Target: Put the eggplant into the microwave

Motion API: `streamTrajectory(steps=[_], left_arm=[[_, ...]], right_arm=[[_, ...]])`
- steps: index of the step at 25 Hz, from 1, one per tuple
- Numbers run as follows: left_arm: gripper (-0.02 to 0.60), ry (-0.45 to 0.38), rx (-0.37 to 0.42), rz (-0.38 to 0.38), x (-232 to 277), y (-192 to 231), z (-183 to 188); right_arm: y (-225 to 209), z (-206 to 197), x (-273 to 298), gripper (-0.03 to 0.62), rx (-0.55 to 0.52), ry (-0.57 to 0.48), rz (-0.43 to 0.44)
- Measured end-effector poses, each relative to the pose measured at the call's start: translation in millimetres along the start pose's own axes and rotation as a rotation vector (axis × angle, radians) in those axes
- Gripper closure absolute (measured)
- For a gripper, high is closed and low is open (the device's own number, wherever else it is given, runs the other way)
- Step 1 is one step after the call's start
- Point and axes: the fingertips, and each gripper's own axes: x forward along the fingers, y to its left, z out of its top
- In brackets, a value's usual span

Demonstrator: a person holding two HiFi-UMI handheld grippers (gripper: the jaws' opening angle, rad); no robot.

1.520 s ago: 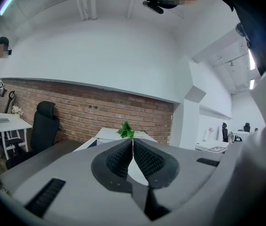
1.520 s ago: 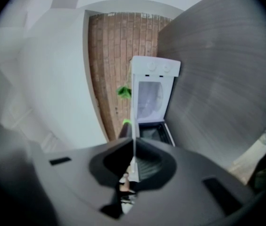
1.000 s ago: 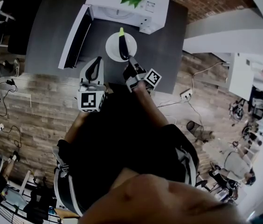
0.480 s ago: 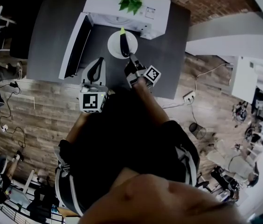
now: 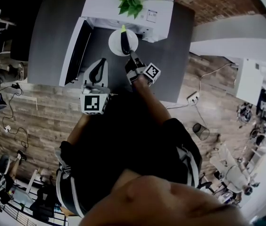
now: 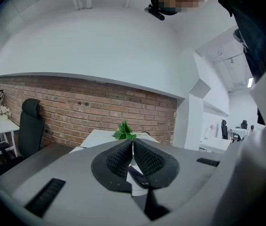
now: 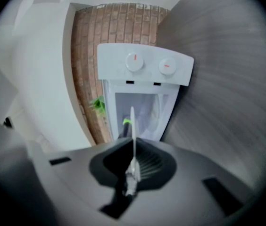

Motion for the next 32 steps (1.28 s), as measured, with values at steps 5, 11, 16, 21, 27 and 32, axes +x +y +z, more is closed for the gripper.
streamTrajectory(steps=[5, 11, 16, 21, 27, 32], left_arm=[[0.538, 0.012, -0.004, 0.007, 11, 3, -1], [0.538, 0.020, -0.005, 0.006, 20, 7, -3], [0.538, 0.037, -0.015, 0.012, 30, 9, -8], [0.538, 0.046, -0.027, 0.018, 34, 10, -10], [0.538, 0.042, -0.023, 0.018, 37, 11, -12], [0.538, 0.049, -0.041, 0.021, 40, 12, -17]], right_arm=[[-17, 7, 15, 0.556, 0.000, 0.001, -0.015], [-35, 15, 33, 0.556, 0.012, -0.020, -0.018], [-50, 21, 48, 0.556, 0.017, -0.028, -0.035], [-56, 25, 59, 0.556, 0.013, -0.039, -0.037], [-67, 29, 69, 0.556, 0.022, -0.044, -0.055], [-75, 30, 77, 0.556, 0.037, -0.052, -0.073]])
